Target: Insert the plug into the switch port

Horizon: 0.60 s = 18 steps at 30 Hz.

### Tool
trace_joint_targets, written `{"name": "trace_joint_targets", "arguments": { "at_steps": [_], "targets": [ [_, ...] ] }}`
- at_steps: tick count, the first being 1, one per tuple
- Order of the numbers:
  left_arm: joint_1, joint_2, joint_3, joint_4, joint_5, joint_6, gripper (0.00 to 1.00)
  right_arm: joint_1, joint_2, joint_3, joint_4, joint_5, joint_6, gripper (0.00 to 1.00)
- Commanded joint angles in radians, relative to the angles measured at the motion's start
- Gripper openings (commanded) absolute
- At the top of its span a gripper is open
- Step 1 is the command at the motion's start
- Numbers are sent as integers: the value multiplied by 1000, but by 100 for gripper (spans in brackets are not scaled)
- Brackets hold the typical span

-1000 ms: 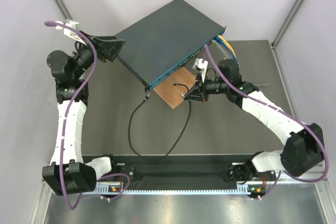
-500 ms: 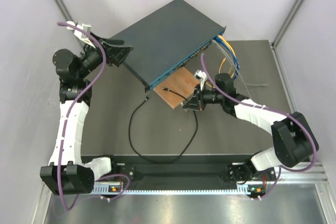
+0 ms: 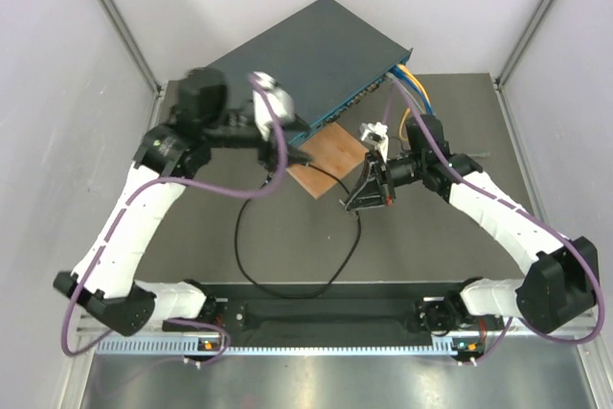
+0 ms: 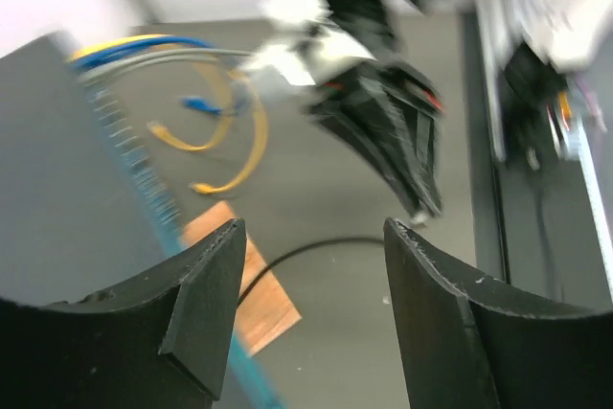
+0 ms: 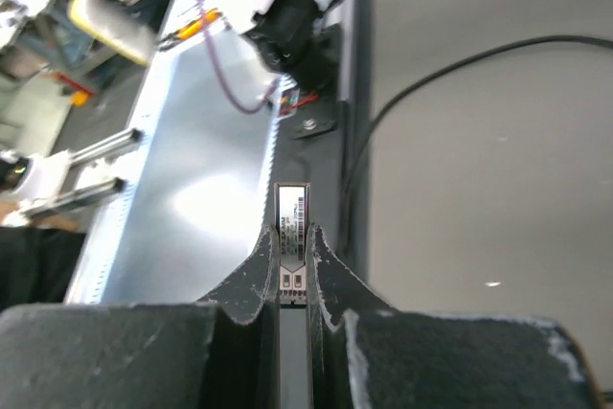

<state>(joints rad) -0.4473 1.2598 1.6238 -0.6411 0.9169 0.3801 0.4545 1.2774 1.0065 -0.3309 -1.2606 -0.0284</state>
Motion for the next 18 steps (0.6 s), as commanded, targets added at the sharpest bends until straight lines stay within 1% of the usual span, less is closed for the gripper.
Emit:
{"name": "trace_joint_targets", "arguments": {
  "at_steps": [1,2,3,4,5,6,9,12,13,18],
  "targets": [
    [-175,58,96,-420,-157,474,64,-14,-24,38,-117,-132,-59,0],
    [-213,67,100,-472,-180,497,64,-17,-26,37,-117,-134,-56,0],
    [-284,72,99,-489,-199,519,63,-17,-26,32,-117,-134,-54,0],
    [-316,79,87,-499,-238,546,63,-16,-26,29,-115,-138,-51,0],
    [-345,82,76,-505,-249,552,62,-16,-26,27,-112,-143,-42,0],
    [-393,82,65,-500,-260,556,61,-17,-24,27,-109,-151,-38,0],
    [-470,90,24,-461,-305,554,59,-16,-15,35,-106,-175,-18,0],
    [-507,98,-7,-404,-358,551,56,-16,-9,37,-105,-195,-2,0],
    [-511,105,-16,-388,-375,545,54,-16,-7,38,-106,-198,2,0],
    [-553,135,-27,-342,-400,520,50,-8,5,44,-109,-212,7,0]
  ]
}}
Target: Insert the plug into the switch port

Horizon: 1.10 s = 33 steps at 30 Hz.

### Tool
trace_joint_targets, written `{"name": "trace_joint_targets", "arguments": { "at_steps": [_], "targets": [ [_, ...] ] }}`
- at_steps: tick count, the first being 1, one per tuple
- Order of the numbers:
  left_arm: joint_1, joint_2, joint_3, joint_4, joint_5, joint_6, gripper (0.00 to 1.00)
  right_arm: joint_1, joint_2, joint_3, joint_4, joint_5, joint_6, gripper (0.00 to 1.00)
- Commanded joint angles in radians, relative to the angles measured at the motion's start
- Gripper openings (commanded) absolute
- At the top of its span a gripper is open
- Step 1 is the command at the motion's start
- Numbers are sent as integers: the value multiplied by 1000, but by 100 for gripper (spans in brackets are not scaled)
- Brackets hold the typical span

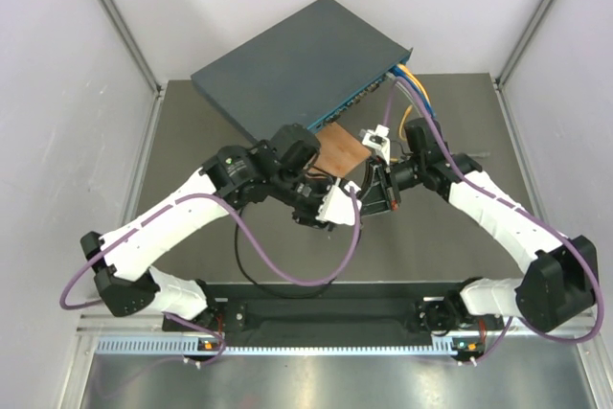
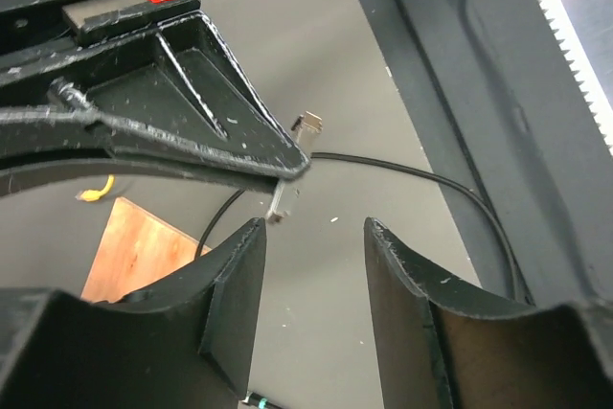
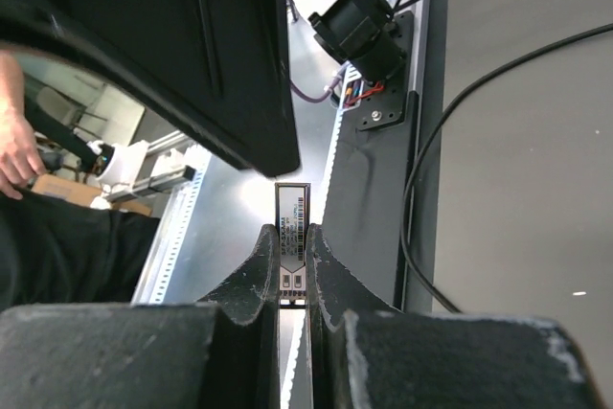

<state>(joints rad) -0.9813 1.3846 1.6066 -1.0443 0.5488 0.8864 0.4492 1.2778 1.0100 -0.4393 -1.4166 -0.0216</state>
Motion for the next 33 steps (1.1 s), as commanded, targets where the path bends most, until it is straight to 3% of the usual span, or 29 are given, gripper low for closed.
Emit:
{"name": "trace_joint_targets", "arguments": {
  "at_steps": [1,8,13,18,21,23,27,30,32,33],
  "targets": [
    [-25,11,-20,75,-36,16,50,-3,6,39,-3,-54,0,0],
    [-48,11,-54,141,-52,-10,48,6,17,35,-3,-54,0,0],
    [-76,14,-96,175,-75,-27,39,22,43,52,-6,-67,3,0],
    [-102,11,-151,208,-104,-36,19,28,52,68,-18,-85,3,0],
    [-100,4,-166,234,-118,-72,2,29,49,76,-24,-88,2,2],
    [-100,1,-172,250,-163,-95,0,29,43,78,-26,-52,2,11],
    [-39,-13,-160,270,-106,-199,0,-9,15,99,-33,71,-24,62],
    [30,-9,-119,260,25,-318,0,-104,-20,134,-39,132,-78,82],
    [62,-6,-105,279,78,-436,0,-200,-46,194,-138,178,-154,85],
    [72,-2,-94,285,130,-478,0,-231,-54,223,-203,195,-293,86]
  ]
}}
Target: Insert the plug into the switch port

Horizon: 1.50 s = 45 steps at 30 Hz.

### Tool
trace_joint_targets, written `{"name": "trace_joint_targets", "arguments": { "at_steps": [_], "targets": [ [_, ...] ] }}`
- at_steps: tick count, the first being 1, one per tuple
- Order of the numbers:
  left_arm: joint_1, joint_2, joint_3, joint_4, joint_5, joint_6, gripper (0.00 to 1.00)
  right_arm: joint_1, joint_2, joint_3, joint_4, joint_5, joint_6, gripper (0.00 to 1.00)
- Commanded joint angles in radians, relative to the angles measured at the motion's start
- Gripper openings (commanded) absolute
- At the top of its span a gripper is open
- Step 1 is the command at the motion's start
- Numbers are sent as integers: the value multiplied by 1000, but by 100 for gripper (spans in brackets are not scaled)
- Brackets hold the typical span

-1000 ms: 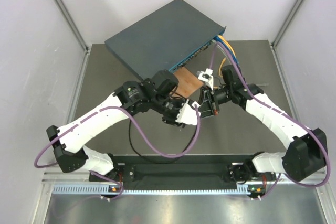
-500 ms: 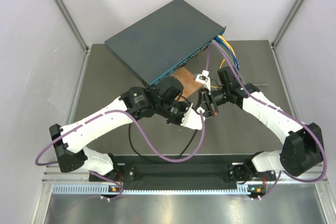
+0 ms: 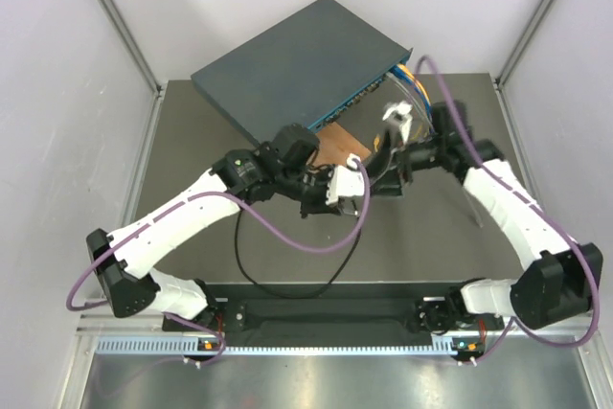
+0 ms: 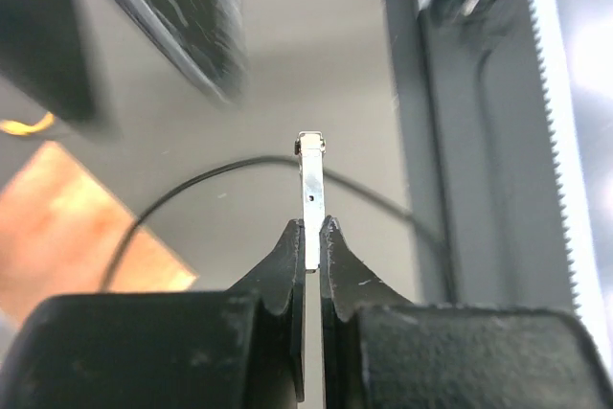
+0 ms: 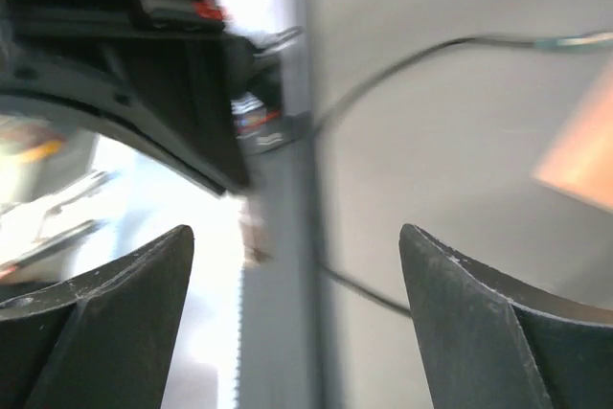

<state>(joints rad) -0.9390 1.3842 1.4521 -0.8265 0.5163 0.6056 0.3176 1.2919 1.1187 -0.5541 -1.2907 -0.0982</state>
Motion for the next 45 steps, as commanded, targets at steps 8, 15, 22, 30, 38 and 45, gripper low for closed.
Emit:
{"name": "trace_joint_targets", "arguments": {
  "at_steps": [8,15,22,30,38,45],
  "targets": [
    [140,42,47,294,342,-799,0,-195,-262,198,-442,332,-794,82],
    [220,87,-29,546,435,-1148,0,-161,-534,18,-369,415,-1043,69],
    [218,127,-52,678,482,-1277,0,-77,-513,-8,-288,401,-1011,61],
    [218,153,-61,736,485,-1339,0,106,-444,-8,-224,551,-973,54],
    [213,144,-93,741,479,-1342,0,181,-413,-2,-199,636,-962,38],
    [213,139,-99,739,473,-1339,0,196,-408,-14,-199,680,-969,19]
  ]
}}
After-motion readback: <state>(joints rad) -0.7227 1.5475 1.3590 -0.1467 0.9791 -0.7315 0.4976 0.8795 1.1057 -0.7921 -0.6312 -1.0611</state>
